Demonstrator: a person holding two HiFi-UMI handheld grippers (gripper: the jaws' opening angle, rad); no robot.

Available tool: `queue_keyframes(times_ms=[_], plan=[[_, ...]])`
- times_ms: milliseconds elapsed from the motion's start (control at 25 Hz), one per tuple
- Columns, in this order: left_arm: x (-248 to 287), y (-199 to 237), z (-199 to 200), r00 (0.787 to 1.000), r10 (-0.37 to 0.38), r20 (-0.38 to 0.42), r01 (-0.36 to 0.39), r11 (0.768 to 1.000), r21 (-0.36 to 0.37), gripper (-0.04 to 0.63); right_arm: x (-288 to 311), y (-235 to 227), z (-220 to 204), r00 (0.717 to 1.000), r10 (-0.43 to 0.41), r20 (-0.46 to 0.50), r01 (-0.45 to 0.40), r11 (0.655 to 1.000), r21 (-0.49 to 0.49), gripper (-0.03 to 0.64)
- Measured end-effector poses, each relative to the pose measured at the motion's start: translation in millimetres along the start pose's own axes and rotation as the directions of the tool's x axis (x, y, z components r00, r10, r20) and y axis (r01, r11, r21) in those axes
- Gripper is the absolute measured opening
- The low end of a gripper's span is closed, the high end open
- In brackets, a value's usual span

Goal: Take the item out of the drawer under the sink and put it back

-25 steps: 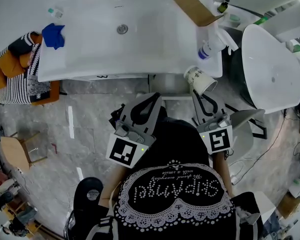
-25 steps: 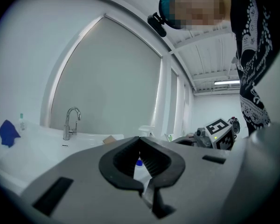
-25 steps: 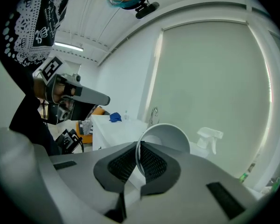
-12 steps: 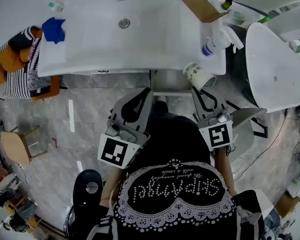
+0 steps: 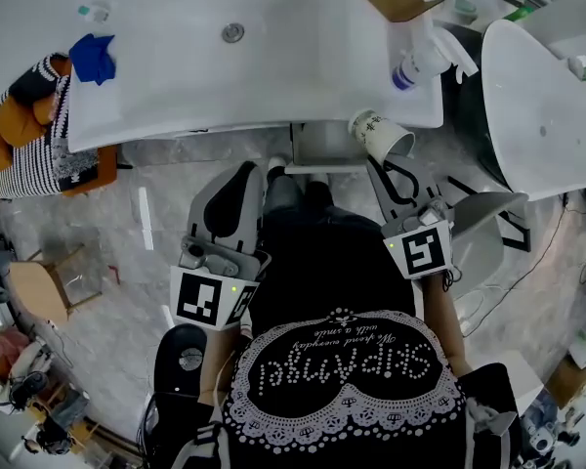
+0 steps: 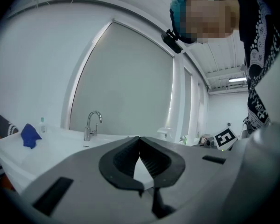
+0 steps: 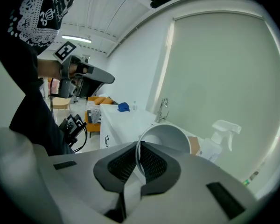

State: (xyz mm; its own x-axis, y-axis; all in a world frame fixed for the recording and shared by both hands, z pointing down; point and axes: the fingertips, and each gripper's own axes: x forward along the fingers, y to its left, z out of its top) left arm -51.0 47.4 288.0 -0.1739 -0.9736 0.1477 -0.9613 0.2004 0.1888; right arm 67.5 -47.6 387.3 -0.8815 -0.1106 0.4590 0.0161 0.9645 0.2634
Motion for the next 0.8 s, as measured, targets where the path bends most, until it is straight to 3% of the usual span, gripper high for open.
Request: queue_keyframes(times_ms=[320,800], plan=[[0,-12,-6,1.0,-0.025,-0.006,0.025,1.0,0.001,0.005,8,3,-13,0.999,0.01,-0.039,-0.012,0.999,-0.052,0.026],[-8,-35,-12,0.998,-0.069,0.004,0.069,0.998,-0.012,0.005,22,23,-37,0.989,0.077,-0.128,-0.099,0.979,-0.18,0.026]])
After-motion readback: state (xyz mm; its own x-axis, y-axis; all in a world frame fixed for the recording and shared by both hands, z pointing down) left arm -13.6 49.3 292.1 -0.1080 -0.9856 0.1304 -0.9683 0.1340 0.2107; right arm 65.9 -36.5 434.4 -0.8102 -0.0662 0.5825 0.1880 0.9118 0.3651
